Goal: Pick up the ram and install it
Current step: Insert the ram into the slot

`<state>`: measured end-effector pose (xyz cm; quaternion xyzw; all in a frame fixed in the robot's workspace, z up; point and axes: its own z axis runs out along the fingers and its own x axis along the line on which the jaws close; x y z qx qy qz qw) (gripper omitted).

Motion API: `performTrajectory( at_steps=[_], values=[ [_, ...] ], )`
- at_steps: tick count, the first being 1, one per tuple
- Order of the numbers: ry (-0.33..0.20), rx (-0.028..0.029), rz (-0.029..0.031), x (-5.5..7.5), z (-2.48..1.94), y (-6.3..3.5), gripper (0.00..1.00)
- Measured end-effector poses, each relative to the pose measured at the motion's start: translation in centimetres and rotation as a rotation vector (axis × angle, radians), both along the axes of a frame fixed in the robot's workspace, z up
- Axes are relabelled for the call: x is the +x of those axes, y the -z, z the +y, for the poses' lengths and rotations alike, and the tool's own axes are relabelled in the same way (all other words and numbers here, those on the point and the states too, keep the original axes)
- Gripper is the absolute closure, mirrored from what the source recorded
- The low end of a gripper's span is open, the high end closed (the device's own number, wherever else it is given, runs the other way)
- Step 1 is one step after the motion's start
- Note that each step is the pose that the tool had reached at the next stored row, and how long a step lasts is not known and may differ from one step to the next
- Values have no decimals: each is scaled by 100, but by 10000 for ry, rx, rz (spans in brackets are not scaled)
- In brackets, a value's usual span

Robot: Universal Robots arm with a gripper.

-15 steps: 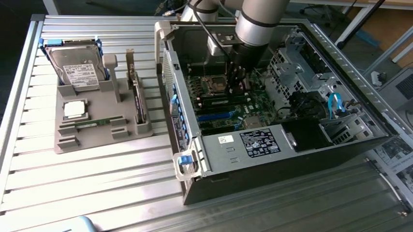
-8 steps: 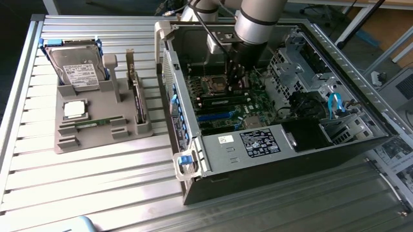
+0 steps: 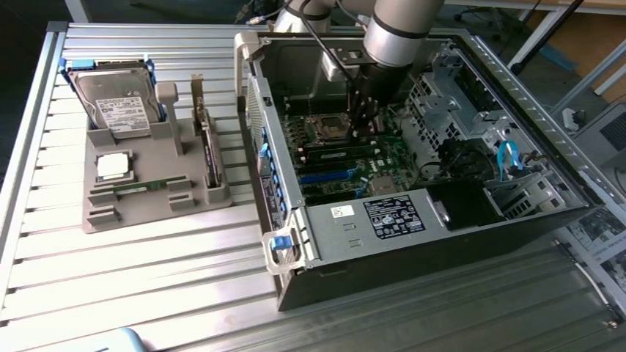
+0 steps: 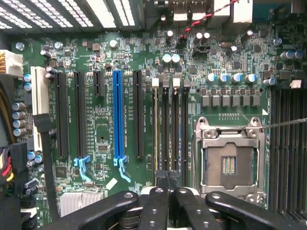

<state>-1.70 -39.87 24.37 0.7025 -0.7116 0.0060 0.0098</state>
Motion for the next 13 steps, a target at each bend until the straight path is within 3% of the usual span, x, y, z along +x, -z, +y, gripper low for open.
performTrajectory(
  at_steps=[13],
  values=[
    [0,0,9,129,0,0,89]
  ],
)
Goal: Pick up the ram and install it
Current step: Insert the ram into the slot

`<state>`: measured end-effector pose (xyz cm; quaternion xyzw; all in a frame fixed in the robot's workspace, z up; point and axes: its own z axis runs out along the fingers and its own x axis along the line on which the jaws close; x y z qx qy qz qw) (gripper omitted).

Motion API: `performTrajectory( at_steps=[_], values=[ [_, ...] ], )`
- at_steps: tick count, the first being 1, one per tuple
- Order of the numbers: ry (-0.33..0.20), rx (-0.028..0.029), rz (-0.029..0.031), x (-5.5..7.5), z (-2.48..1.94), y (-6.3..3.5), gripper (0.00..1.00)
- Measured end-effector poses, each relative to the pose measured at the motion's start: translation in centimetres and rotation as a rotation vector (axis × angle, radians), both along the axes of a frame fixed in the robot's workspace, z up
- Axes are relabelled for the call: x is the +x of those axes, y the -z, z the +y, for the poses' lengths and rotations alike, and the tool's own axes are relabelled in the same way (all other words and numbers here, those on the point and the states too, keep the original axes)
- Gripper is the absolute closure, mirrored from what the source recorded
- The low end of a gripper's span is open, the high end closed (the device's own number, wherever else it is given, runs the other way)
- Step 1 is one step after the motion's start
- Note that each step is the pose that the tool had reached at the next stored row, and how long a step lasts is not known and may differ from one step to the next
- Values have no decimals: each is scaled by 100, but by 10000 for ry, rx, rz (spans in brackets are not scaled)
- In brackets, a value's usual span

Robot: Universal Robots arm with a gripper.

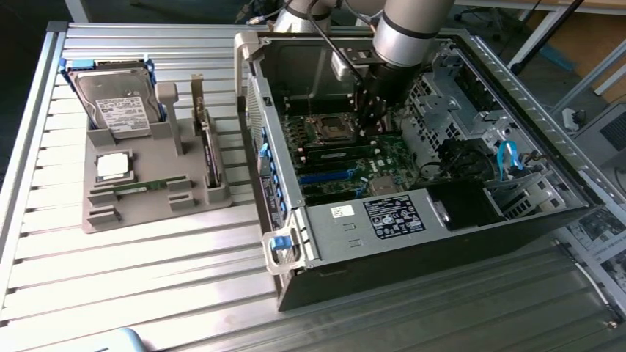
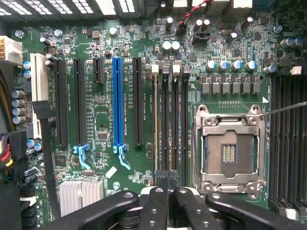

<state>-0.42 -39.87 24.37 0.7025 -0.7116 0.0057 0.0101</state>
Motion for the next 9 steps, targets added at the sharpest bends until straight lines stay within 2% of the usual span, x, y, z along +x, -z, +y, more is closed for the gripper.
performTrajectory(
  at_steps=[9],
  values=[
    [-1,0,2,62,0,0,89]
  ],
)
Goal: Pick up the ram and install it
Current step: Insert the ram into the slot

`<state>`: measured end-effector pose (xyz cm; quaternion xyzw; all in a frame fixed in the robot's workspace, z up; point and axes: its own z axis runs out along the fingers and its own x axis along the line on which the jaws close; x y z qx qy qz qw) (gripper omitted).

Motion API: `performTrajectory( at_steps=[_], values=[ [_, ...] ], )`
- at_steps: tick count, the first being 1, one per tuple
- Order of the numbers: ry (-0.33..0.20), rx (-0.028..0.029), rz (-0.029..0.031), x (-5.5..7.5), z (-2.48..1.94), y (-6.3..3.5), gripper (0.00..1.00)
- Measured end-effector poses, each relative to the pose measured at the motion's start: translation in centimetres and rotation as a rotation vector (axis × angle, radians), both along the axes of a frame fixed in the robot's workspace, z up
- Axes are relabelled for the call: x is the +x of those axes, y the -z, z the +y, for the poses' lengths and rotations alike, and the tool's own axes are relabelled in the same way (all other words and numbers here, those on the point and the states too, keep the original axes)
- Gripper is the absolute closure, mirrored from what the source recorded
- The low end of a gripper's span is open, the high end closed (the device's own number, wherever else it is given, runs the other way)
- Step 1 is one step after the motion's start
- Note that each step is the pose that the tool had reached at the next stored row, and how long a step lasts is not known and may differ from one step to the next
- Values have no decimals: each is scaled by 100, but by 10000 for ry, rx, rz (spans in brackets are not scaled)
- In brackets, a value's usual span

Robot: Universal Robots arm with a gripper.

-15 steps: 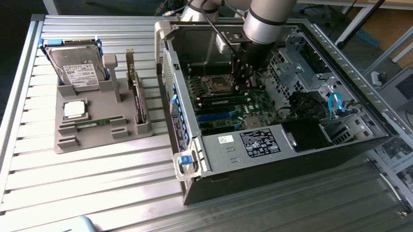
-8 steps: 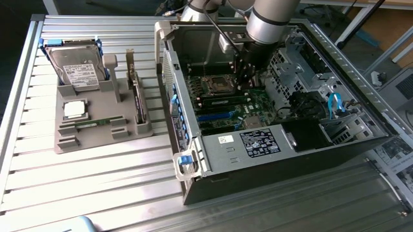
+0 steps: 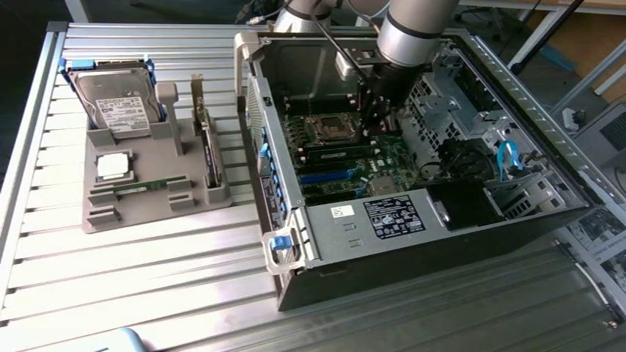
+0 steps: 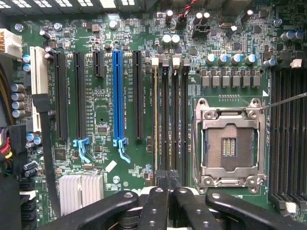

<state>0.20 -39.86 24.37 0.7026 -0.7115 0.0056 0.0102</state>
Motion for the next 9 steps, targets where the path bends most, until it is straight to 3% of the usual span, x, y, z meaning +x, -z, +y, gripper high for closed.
performTrajectory(
  at_steps=[9],
  values=[
    [0,-1,2,56,0,0,89]
  ],
)
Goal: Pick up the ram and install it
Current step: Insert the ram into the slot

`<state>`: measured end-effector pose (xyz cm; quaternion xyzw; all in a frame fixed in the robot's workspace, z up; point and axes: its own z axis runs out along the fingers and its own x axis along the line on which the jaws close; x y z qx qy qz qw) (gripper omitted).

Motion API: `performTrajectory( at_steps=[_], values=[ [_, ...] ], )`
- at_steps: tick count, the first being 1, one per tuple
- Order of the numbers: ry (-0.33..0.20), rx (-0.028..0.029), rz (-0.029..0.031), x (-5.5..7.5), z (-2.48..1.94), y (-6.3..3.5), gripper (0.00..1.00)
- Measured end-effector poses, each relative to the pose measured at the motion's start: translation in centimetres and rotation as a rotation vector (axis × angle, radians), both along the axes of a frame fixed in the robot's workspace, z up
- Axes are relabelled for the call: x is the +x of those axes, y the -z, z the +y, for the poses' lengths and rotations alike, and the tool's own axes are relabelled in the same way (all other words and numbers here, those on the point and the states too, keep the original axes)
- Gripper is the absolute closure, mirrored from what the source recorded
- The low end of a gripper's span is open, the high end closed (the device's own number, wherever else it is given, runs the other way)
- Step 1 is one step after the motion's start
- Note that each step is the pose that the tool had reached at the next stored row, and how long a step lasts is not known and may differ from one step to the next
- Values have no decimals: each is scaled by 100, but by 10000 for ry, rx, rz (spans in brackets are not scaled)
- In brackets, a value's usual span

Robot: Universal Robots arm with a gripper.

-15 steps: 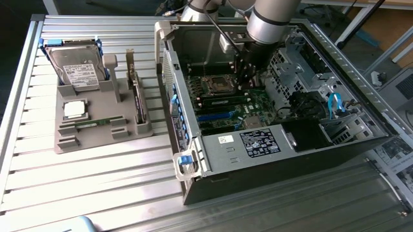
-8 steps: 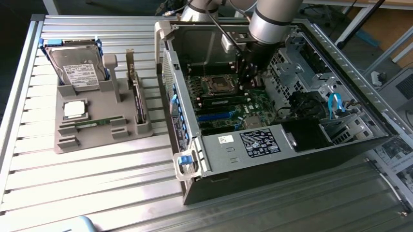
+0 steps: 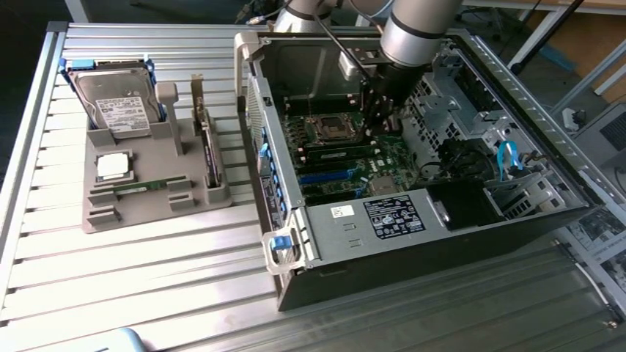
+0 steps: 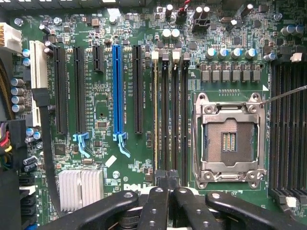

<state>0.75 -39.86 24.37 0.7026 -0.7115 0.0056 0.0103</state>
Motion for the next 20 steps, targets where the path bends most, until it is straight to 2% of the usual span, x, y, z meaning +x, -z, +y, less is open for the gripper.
performTrajectory(
  at_steps=[20],
  values=[
    [0,1,4,132,0,0,89]
  ],
)
